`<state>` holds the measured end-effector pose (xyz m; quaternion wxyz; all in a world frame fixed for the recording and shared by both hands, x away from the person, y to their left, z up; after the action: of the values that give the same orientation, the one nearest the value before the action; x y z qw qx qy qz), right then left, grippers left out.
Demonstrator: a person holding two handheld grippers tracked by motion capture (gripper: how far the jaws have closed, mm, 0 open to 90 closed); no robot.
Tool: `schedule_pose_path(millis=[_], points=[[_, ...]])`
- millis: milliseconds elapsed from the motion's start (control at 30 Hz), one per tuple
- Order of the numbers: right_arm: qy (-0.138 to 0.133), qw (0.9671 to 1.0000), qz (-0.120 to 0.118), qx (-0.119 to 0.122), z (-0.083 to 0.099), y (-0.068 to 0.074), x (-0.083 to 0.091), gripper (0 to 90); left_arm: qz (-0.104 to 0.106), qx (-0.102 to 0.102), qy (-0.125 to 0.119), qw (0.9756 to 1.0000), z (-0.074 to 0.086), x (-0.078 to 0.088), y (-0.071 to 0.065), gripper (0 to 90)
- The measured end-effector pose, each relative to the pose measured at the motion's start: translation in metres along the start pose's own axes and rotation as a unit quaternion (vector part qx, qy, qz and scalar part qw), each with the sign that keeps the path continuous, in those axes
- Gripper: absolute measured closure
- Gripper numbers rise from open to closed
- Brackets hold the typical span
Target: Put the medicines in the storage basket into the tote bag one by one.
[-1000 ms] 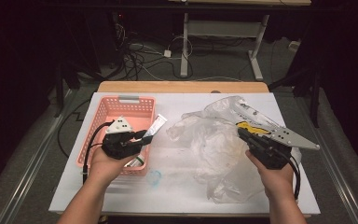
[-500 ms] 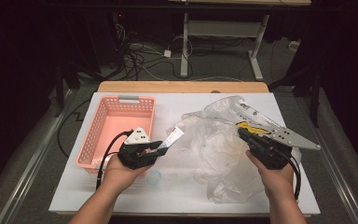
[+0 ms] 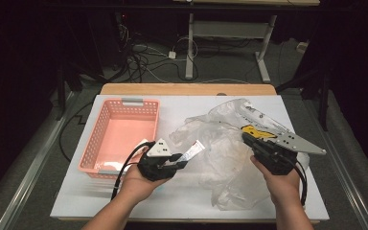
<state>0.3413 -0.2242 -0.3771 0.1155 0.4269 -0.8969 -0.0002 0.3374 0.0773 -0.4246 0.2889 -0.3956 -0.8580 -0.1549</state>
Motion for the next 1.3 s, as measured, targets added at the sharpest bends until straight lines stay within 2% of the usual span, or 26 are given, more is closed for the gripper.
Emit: schedule_pose_path(millis=[267, 533, 767, 1000, 1233, 1267, 1300], points=[[0.001, 1.0, -0.005, -0.001, 0.001, 0.003, -0.002, 90.0, 0.003, -0.018, -0.001, 0.9998, -0.013, -0.014, -0.007, 67.2], [-0.003, 0.9999, -0.013, 0.003, -0.002, 0.008, -0.004, 90.0, 0.01, -0.022, -0.003, 0.9997, -0.028, -0.035, -0.017, 67.2], [-0.008, 0.9998, -0.019, 0.005, -0.005, 0.012, -0.006, 90.0, 0.012, -0.021, -0.001, 0.9997, -0.039, -0.066, -0.029, 67.2], [-0.007, 0.9998, -0.019, 0.002, -0.003, 0.009, -0.005, 90.0, 0.004, -0.025, 0.015, 0.9996, -0.044, -0.106, -0.037, 67.1], [-0.007, 0.9998, -0.017, -0.002, -0.002, 0.006, -0.005, 90.0, 0.001, -0.002, 0.035, 0.9994, -0.041, -0.139, -0.037, 67.1], [-0.007, 0.9998, -0.017, -0.003, -0.001, 0.006, -0.005, 90.0, -0.009, -0.006, 0.039, 0.9992, -0.04, -0.141, -0.036, 67.1], [-0.006, 0.9998, -0.016, -0.004, -0.001, 0.006, -0.005, 90.0, 0.001, -0.002, 0.041, 0.9992, -0.04, -0.144, -0.037, 67.1]])
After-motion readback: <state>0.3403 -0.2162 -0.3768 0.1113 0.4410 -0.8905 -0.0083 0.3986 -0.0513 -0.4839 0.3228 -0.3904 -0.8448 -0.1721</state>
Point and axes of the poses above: each handheld gripper's, and its own axes: x roughly backward along the jaws, z roughly out of its underside, y roughly to its left, the point moved 3 cm from there along -x, roughly forward along the jaws, and after that the axes turned 11 degrees about -z, right-handed, at the moved point
